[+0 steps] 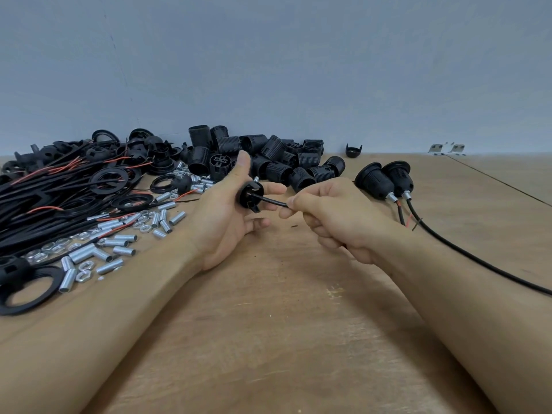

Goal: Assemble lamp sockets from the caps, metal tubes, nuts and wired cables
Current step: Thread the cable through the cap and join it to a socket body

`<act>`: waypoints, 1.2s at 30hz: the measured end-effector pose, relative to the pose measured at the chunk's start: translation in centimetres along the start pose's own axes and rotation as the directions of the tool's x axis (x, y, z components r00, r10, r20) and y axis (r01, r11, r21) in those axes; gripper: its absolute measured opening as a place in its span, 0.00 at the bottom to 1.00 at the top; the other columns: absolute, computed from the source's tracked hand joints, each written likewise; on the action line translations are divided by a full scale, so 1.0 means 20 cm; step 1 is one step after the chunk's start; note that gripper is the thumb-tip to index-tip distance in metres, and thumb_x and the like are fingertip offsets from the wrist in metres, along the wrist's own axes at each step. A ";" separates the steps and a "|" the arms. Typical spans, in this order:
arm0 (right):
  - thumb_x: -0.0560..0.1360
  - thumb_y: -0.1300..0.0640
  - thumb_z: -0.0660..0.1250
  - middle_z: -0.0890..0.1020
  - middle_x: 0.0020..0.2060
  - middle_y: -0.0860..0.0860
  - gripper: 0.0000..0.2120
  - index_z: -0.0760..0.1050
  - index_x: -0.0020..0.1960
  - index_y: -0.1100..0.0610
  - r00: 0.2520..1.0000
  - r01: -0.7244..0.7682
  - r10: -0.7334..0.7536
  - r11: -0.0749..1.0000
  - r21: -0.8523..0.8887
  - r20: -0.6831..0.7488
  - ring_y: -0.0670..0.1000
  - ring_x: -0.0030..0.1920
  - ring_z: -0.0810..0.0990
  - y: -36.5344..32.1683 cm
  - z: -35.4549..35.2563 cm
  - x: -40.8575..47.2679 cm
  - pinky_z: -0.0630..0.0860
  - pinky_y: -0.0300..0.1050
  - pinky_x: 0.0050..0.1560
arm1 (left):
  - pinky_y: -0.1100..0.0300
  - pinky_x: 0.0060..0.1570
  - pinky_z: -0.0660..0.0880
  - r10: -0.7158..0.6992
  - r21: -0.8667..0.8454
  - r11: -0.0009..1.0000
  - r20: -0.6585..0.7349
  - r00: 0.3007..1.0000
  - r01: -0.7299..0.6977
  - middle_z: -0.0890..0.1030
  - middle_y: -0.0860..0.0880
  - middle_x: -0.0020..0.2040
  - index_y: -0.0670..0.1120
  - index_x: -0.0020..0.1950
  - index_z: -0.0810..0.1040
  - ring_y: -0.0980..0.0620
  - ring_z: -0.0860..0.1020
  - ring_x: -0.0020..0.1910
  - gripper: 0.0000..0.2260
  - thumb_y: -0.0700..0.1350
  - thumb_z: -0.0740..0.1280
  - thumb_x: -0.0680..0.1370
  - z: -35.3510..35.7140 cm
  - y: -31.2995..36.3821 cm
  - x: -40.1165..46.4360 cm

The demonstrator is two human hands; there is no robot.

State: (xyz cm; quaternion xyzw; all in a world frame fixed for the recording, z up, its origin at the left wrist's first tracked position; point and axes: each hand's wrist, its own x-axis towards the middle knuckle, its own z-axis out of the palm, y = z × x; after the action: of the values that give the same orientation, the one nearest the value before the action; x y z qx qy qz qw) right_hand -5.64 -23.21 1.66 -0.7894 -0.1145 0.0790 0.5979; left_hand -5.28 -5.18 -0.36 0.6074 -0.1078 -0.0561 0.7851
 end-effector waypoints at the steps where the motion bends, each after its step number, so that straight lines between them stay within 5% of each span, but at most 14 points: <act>1: 0.78 0.57 0.66 0.65 0.20 0.46 0.11 0.83 0.43 0.63 1.000 -0.001 0.001 1.000 0.001 0.016 0.46 0.21 0.56 0.00 0.00 0.00 0.54 0.36 0.23 | 0.53 0.44 0.74 0.010 -0.037 0.999 0.004 1.000 -0.010 0.84 0.43 0.53 0.46 0.39 0.77 0.44 0.79 0.49 0.21 0.58 0.56 0.82 0.00 0.00 0.00; 5: 0.79 0.57 0.66 0.72 0.22 0.42 0.10 0.83 0.42 0.58 0.980 0.174 -0.189 0.967 -0.187 -0.064 0.44 0.22 0.65 0.03 0.03 0.00 0.61 0.36 0.25 | 0.51 0.45 0.73 0.060 -0.025 0.998 -0.045 0.997 -0.061 0.84 0.43 0.56 0.44 0.56 0.72 0.45 0.81 0.50 0.07 0.42 0.56 0.82 -0.01 -0.01 -0.01; 7: 0.79 0.58 0.67 0.79 0.28 0.39 0.08 0.83 0.44 0.56 0.937 0.316 -0.342 0.917 -0.242 -0.073 0.40 0.27 0.71 0.03 0.06 -0.01 0.66 0.32 0.31 | 0.54 0.46 0.74 0.067 0.008 0.998 -0.009 0.998 -0.067 0.83 0.46 0.60 0.45 0.56 0.78 0.47 0.80 0.55 0.09 0.45 0.61 0.82 0.00 -0.01 0.00; 9: 0.79 0.59 0.67 0.83 0.36 0.43 0.07 0.83 0.45 0.54 0.911 0.390 -0.409 0.896 -0.211 -0.055 0.44 0.31 0.75 0.03 0.08 -0.01 0.73 0.40 0.35 | 0.55 0.49 0.75 0.016 -0.013 1.000 0.074 0.997 -0.015 0.83 0.47 0.60 0.47 0.52 0.83 0.48 0.78 0.58 0.11 0.51 0.64 0.80 0.00 0.00 -0.01; 11: 0.79 0.56 0.68 0.82 0.33 0.49 0.06 0.81 0.43 0.51 0.898 0.387 -0.423 0.891 -0.237 -0.122 0.50 0.33 0.76 0.04 0.09 -0.01 0.75 0.47 0.37 | 0.51 0.56 0.74 -0.040 -0.001 0.999 0.140 0.989 0.041 0.81 0.44 0.63 0.42 0.62 0.79 0.46 0.77 0.63 0.20 0.55 0.62 0.80 0.01 -0.01 -0.01; 14: 0.79 0.52 0.67 0.82 0.35 0.47 0.06 0.75 0.43 0.50 0.904 0.326 -0.356 0.932 -0.156 -0.238 0.42 0.31 0.77 0.05 0.08 0.01 0.72 0.40 0.37 | 0.43 0.62 0.72 -0.061 0.030 0.998 0.123 0.991 0.058 0.79 0.44 0.66 0.44 0.71 0.73 0.43 0.77 0.66 0.22 0.56 0.55 0.84 0.02 -0.02 -0.01; 16: 0.80 0.52 0.66 0.80 0.35 0.47 0.07 0.73 0.43 0.50 0.930 0.303 -0.318 0.947 -0.103 -0.183 0.40 0.30 0.73 0.05 0.07 0.01 0.67 0.39 0.36 | 0.41 0.61 0.74 -0.046 0.034 0.998 0.068 0.997 0.044 0.80 0.43 0.64 0.45 0.68 0.76 0.43 0.79 0.63 0.21 0.56 0.58 0.82 0.02 -0.02 -0.01; 19: 0.79 0.54 0.67 0.78 0.38 0.46 0.04 0.72 0.46 0.49 0.955 0.270 -0.275 0.961 -0.060 -0.114 0.39 0.30 0.72 0.05 0.06 0.02 0.65 0.40 0.36 | 0.53 0.46 0.76 0.036 0.085 0.996 0.000 0.999 -0.036 0.84 0.45 0.57 0.47 0.62 0.80 0.49 0.82 0.51 0.17 0.53 0.65 0.77 0.01 -0.02 -0.01; 23: 0.76 0.44 0.69 0.79 0.36 0.41 0.10 0.72 0.51 0.48 0.970 0.234 -0.243 0.954 -0.187 -0.027 0.38 0.29 0.73 0.05 0.05 0.01 0.68 0.32 0.32 | 0.58 0.41 0.75 0.095 0.092 0.992 -0.050 0.994 -0.090 0.85 0.47 0.53 0.50 0.57 0.83 0.54 0.83 0.44 0.14 0.50 0.71 0.72 0.00 -0.01 -0.02; 27: 0.74 0.36 0.66 0.81 0.37 0.51 0.14 0.73 0.48 0.46 0.959 0.274 -0.285 0.907 -0.320 0.016 0.46 0.30 0.75 0.06 0.07 -0.01 0.77 0.50 0.35 | 0.57 0.44 0.74 0.110 0.118 0.988 -0.050 0.993 -0.103 0.82 0.45 0.50 0.51 0.49 0.85 0.54 0.81 0.42 0.09 0.51 0.74 0.71 0.01 0.00 -0.02; 31: 0.75 0.42 0.69 0.82 0.36 0.56 0.10 0.77 0.46 0.47 0.954 0.294 -0.301 0.916 -0.274 0.019 0.49 0.24 0.78 0.05 0.06 -0.01 0.70 0.38 0.24 | 0.57 0.45 0.76 0.191 0.122 0.976 -0.089 0.978 -0.180 0.84 0.45 0.49 0.49 0.49 0.85 0.51 0.81 0.46 0.11 0.53 0.75 0.71 0.01 0.01 -0.02; 34: 0.73 0.41 0.70 0.78 0.33 0.56 0.15 0.80 0.43 0.53 0.956 0.284 -0.288 0.873 -0.397 0.050 0.50 0.28 0.76 0.06 0.05 -0.01 0.72 0.41 0.30 | 0.58 0.43 0.75 0.250 0.163 0.960 -0.143 0.958 -0.226 0.84 0.51 0.46 0.51 0.44 0.85 0.53 0.79 0.43 0.09 0.54 0.71 0.71 -0.01 0.02 -0.02; 36: 0.72 0.38 0.69 0.74 0.27 0.52 0.23 0.79 0.41 0.60 0.968 0.244 -0.245 0.862 -0.445 0.055 0.45 0.27 0.70 0.05 0.04 -0.01 0.66 0.36 0.30 | 0.61 0.38 0.75 0.229 0.050 0.973 -0.291 0.929 -0.225 0.84 0.52 0.42 0.49 0.45 0.82 0.55 0.79 0.38 0.09 0.53 0.68 0.76 -0.05 0.05 0.01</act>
State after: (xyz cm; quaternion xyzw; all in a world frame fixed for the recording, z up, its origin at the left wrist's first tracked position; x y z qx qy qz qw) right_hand -6.04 -22.72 0.48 -0.8850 -0.2278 -0.0273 0.4052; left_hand -4.87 -3.93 0.43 0.5984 -0.0595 0.1269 0.7889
